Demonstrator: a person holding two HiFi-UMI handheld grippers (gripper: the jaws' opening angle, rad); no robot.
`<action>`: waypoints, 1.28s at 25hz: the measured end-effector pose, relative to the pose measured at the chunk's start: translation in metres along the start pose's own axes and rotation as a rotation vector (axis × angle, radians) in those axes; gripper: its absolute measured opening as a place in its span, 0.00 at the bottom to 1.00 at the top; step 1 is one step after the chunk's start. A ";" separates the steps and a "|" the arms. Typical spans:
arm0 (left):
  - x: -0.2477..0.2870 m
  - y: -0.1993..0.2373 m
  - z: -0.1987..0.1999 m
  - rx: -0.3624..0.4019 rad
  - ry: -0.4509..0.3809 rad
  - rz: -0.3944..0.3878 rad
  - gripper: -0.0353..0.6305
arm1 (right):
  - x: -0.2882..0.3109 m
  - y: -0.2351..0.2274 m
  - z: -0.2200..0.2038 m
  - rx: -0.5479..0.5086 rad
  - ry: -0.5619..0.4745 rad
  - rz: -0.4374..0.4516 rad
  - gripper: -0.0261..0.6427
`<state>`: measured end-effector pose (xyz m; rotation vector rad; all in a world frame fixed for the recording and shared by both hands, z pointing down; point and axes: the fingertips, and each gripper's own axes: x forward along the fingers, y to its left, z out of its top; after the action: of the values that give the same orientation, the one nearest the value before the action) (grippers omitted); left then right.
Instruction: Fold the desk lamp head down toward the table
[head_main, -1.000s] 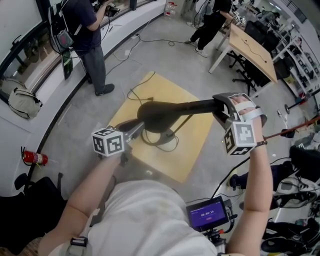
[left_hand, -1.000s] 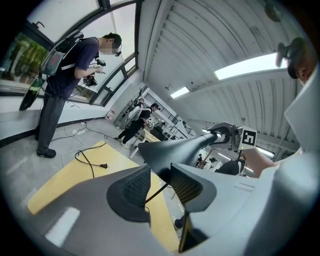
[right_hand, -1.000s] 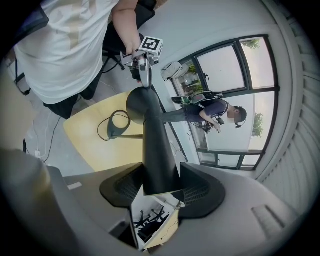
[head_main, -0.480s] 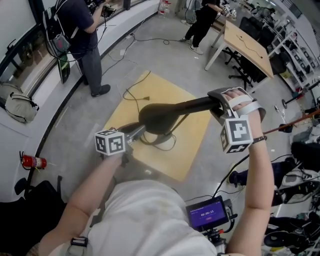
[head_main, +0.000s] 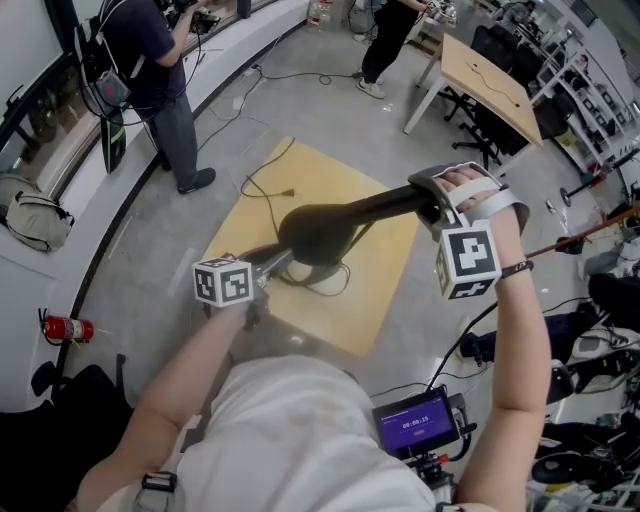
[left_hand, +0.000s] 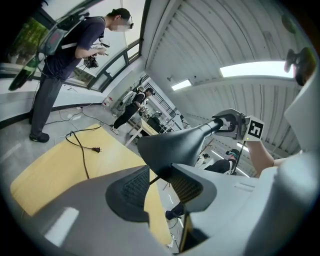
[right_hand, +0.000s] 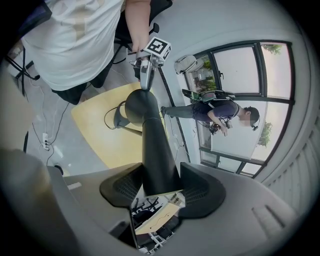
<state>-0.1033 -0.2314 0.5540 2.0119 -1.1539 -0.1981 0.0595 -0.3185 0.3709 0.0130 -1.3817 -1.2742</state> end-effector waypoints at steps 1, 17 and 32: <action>0.001 0.000 0.000 0.002 0.003 0.000 0.24 | 0.000 -0.001 -0.001 -0.006 0.004 0.000 0.41; 0.006 -0.003 0.001 0.039 0.035 -0.019 0.25 | 0.004 -0.005 -0.004 -0.015 0.052 -0.061 0.44; -0.033 -0.017 0.027 0.238 -0.018 -0.017 0.19 | -0.034 -0.003 -0.004 0.247 -0.016 -0.283 0.41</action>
<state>-0.1239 -0.2159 0.5164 2.2317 -1.2201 -0.0900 0.0709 -0.2998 0.3444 0.3803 -1.5835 -1.3267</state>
